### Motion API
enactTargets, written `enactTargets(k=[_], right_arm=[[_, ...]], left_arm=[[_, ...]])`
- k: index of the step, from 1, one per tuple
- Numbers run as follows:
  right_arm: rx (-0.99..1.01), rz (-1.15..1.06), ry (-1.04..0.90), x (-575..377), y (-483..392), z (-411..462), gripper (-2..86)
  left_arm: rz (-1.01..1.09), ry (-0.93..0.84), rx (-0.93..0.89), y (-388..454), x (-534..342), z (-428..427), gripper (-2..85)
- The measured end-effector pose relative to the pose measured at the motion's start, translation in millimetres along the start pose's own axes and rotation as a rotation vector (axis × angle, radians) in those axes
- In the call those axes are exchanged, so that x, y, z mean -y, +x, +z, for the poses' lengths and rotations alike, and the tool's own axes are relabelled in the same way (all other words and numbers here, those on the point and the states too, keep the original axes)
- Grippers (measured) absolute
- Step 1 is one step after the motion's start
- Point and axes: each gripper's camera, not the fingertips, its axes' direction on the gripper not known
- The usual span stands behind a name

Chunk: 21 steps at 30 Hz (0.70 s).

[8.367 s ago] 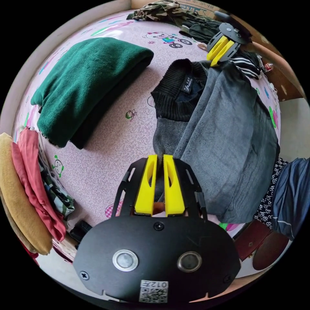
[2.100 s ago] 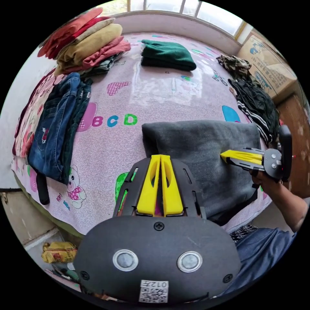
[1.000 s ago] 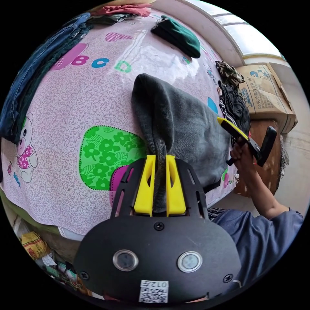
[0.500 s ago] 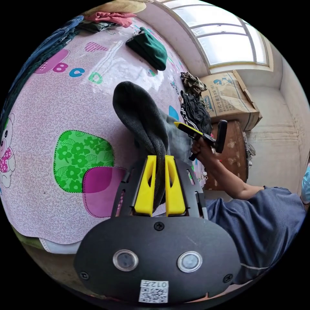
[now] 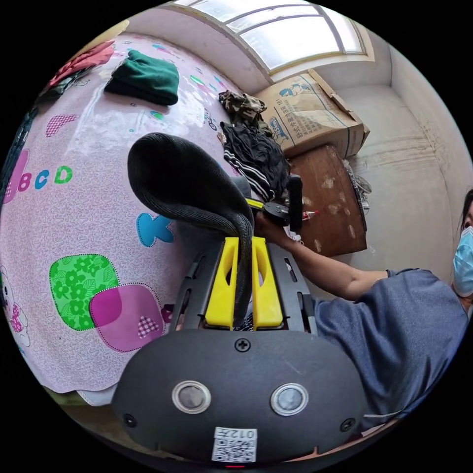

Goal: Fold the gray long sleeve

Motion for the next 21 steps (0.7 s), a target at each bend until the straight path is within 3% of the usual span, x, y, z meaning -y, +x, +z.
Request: enactTargets(k=[3,10,14,21], right_arm=[[0.065,0.002,-0.125,4,17,18,-0.1],[0.149,0.098,-0.082,-59,51,-54,-0.1],[0.161,0.118,-0.266,-113,54,-33,-0.1],[0.31,0.293,-0.1,-169,98,-91,-0.1]], left_arm=[[-0.006,0.0,-0.004,12,4,8,4.4],[0.017,-0.006,-0.017,42,23,27,4.7],[0.044,-0.041,-0.03,67,40,49,4.7],[0.066,-0.125,-0.016,121,84,107,4.8]])
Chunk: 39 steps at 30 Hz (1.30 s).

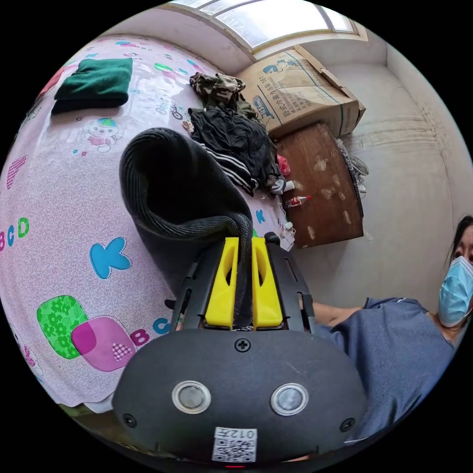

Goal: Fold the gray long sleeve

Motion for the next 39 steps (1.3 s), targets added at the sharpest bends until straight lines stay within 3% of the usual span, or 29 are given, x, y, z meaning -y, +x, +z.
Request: enactTargets(k=[4,8,11,15,19,23,26,28,30,34,39], right_arm=[[0.068,0.115,0.01,-39,26,-19,-0.1],[0.087,0.291,0.299,-89,54,-86,-0.1],[0.022,0.372,0.397,-120,69,-122,-0.1],[-0.103,0.392,0.488,-137,65,-161,-0.1],[-0.172,0.26,0.535,-114,38,-179,-0.1],[-0.196,0.03,0.473,-49,-7,-169,-0.1],[-0.233,-0.172,0.402,-2,-50,-151,-0.1],[-0.239,-0.301,0.305,25,-73,-134,-0.1],[-0.229,-0.405,0.043,58,-90,-101,-0.1],[-0.323,-0.418,-0.288,73,-83,-70,-0.1],[-0.559,-0.167,-0.354,55,-29,-96,-0.1]], left_arm=[[-0.019,-0.042,0.021,30,39,40,4.9],[-0.036,-0.129,0.119,68,100,112,5.1],[-0.066,-0.244,0.275,80,138,182,4.8],[-0.102,-0.358,0.186,85,170,246,3.4],[0.013,-0.266,0.067,113,190,230,1.8],[0.06,-0.179,0.029,106,201,182,0.7],[0.07,-0.225,0.14,86,195,166,0.6],[0.085,-0.238,0.165,78,191,163,0.5],[0.131,-0.26,0.164,77,193,168,0.4],[0.254,-0.366,0.305,89,213,199,0.4],[0.427,-0.343,0.353,116,268,236,0.4]])
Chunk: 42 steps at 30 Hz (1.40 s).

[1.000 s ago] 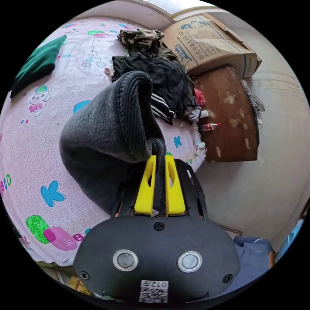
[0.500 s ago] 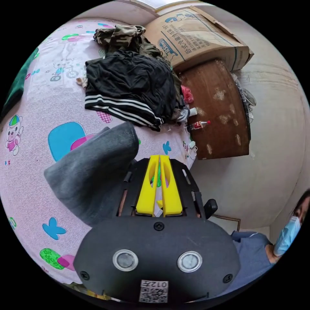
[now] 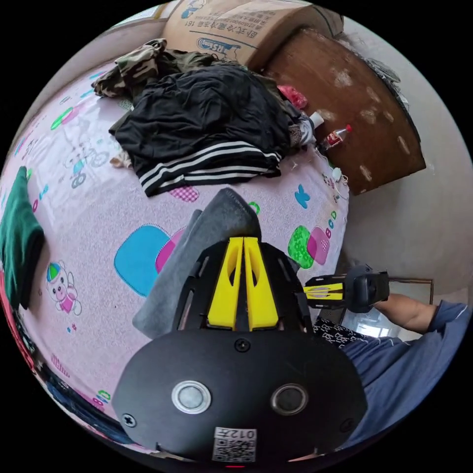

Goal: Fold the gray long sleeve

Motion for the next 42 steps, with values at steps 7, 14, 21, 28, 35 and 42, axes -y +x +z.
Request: enactTargets(k=[7,14,21,28,35,42], right_arm=[[0.103,0.178,0.388,-39,24,-71,-0.1],[0.075,-0.024,0.517,21,-32,-81,-0.2],[0.094,0.03,0.332,46,-7,-37,-0.2],[0.105,0.058,0.362,36,3,-32,-0.2],[0.19,0.157,0.495,-1,46,-80,-0.2],[0.185,0.061,0.641,63,51,-100,-0.2]], left_arm=[[0.069,-0.089,-0.305,-17,28,3,0.3],[0.054,0.193,-0.386,-41,2,-72,0.4],[0.057,-0.051,-0.004,-45,45,-4,0.0],[-0.062,-0.128,-0.094,-84,73,23,-0.1],[-0.106,0.086,-0.477,-131,47,-73,0.3],[-0.125,0.066,-0.198,-128,-8,-91,0.3]])
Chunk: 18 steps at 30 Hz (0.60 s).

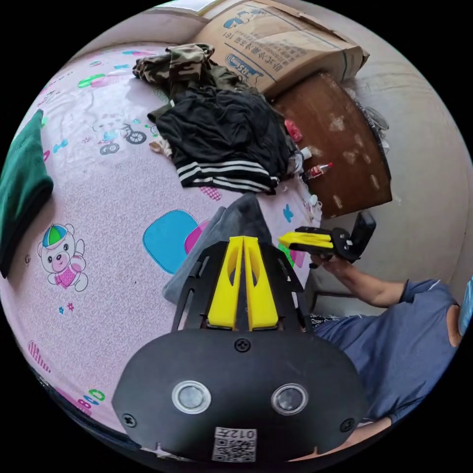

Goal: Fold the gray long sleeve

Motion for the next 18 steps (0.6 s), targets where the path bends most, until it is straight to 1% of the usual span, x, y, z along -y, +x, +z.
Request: enactTargets(k=[4,5,6,7,8,9,10,12,13,14,15,16,18], right_arm=[[-0.087,-0.086,-0.023,19,-2,27,-0.2],[-0.128,-0.089,-0.05,20,5,39,-0.2],[-0.182,-0.073,-0.116,20,17,54,-0.2],[-0.191,-0.058,-0.17,18,25,64,-0.2],[-0.149,0.011,-0.221,13,42,74,-0.2],[-0.071,0.109,-0.179,6,61,71,-0.2],[-0.031,0.157,-0.171,3,70,70,-0.2],[0.103,0.285,-0.131,-11,101,68,-0.2],[0.123,0.299,-0.126,-13,106,67,-0.2],[0.139,0.306,-0.119,-16,112,64,-0.2],[0.12,0.283,-0.119,-17,112,57,-0.2],[0.104,0.265,-0.115,-18,110,51,-0.2],[0.05,0.174,-0.058,-28,98,20,-0.2]], left_arm=[[-0.033,-0.057,0.124,-10,-10,27,0.2],[-0.06,-0.068,0.177,-19,-11,35,0.1],[-0.088,-0.06,0.198,-28,-13,40,0.0],[-0.116,-0.053,0.198,-34,-14,42,0.0],[-0.164,-0.031,0.179,-45,-17,44,-0.1],[-0.204,-0.008,0.168,-54,-20,43,-0.1],[-0.213,-0.001,0.168,-57,-21,43,-0.1],[-0.267,0.041,0.116,-74,-26,40,-0.1],[-0.295,0.053,0.078,-81,-29,39,-0.1],[-0.362,0.083,-0.021,-96,-34,36,-0.1],[-0.402,0.122,-0.118,-108,-40,30,0.0],[-0.412,0.148,-0.153,-112,-44,26,0.1],[-0.41,0.268,-0.187,-118,-62,-4,0.3]])
